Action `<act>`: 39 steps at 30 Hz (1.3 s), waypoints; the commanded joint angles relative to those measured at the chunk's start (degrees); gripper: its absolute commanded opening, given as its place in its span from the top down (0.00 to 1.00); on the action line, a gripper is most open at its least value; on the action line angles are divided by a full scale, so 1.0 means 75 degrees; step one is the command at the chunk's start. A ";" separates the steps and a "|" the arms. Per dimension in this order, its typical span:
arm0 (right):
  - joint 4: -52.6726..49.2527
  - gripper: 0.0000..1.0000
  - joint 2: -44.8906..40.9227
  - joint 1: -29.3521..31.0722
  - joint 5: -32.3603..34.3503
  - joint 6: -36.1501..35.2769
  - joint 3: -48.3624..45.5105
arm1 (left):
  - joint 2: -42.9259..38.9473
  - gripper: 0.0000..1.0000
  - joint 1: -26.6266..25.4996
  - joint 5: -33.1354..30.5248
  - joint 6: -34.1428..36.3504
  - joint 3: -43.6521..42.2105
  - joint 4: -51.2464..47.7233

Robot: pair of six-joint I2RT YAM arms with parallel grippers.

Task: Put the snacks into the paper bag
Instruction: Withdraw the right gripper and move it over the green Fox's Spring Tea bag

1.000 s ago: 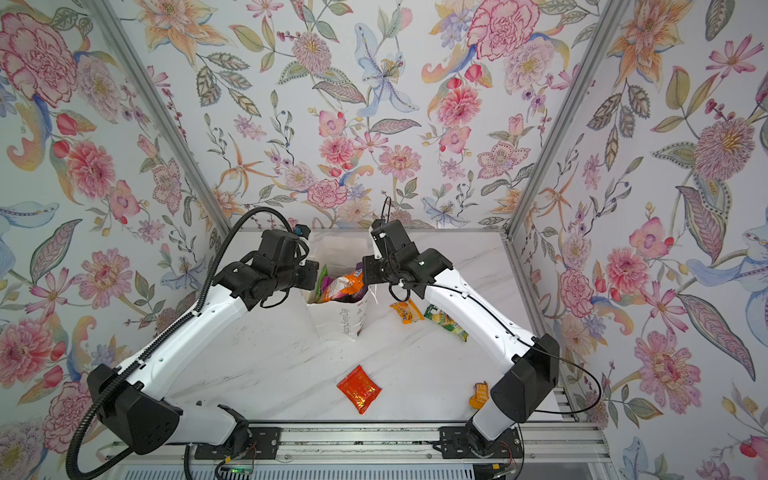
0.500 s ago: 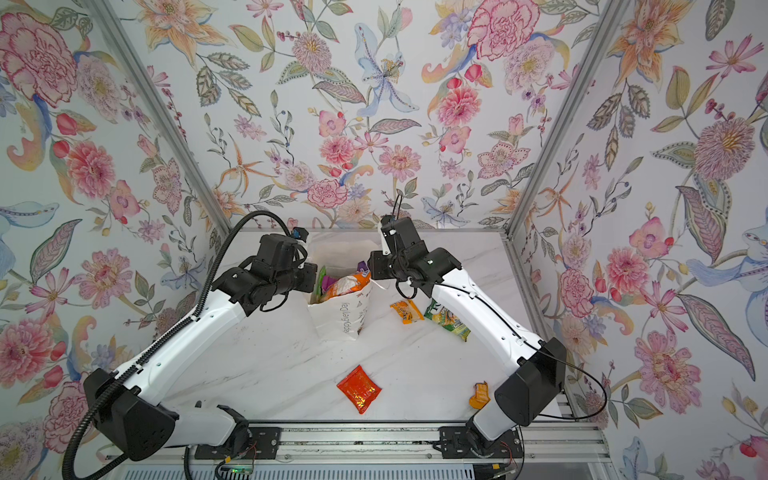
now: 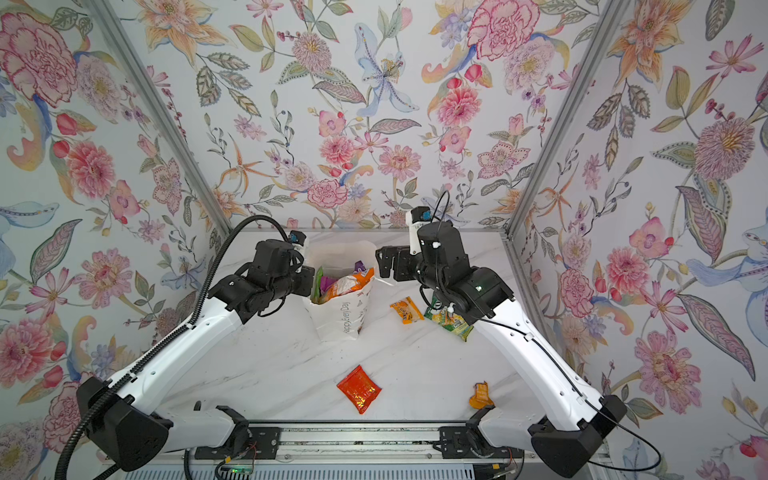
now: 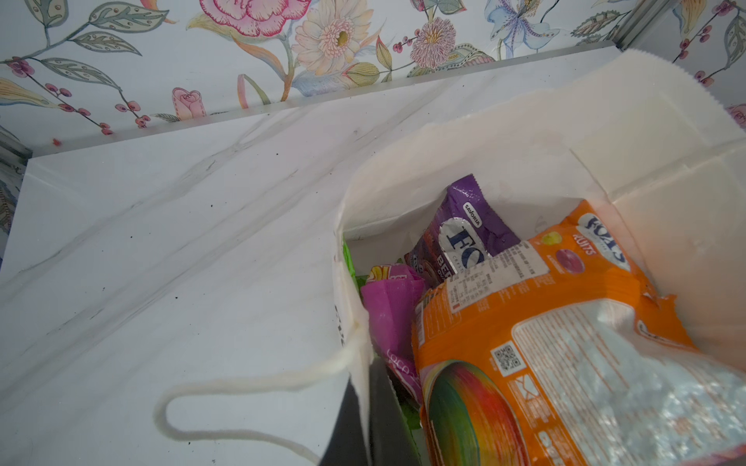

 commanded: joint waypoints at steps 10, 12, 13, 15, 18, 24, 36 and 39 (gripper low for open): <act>0.0380 0.01 -0.1535 -0.2405 0.0918 0.0523 -0.2810 | -0.0390 1.00 -0.0049 -0.0477 0.0365 -0.0282 0.0653; 0.0458 0.01 -0.1469 -0.2938 0.0601 0.0782 -0.3171 | -0.0419 1.00 -0.0043 -0.0503 0.0368 -0.0290 0.0670; 0.0538 0.01 -0.1389 -0.3198 0.0386 0.0899 -0.3365 | -0.0443 1.00 -0.0054 -0.0511 0.0357 -0.0307 0.0672; 0.0670 0.01 -0.1090 -0.3604 0.0176 0.1270 -0.3645 | -0.0455 1.00 -0.0039 -0.0517 0.0356 -0.0310 0.0690; 0.0680 0.01 -0.0399 -0.3974 0.0014 0.1670 -0.3707 | -0.0449 1.00 -0.0052 -0.0536 0.0353 -0.0313 0.0689; 0.0683 0.01 0.0891 -0.4020 0.0016 0.1773 -0.3291 | -0.0437 1.00 -0.0049 -0.0533 0.0333 -0.0317 0.0680; 0.0481 0.01 0.3439 -0.3608 -0.0161 0.1572 -0.1794 | -0.0438 1.00 -0.0053 -0.0577 0.0356 -0.0331 0.0674; 0.0266 0.01 0.4056 -0.3322 -0.0009 0.1333 -0.1252 | -0.0415 1.00 -0.0052 -0.0595 0.0356 -0.0325 0.0681</act>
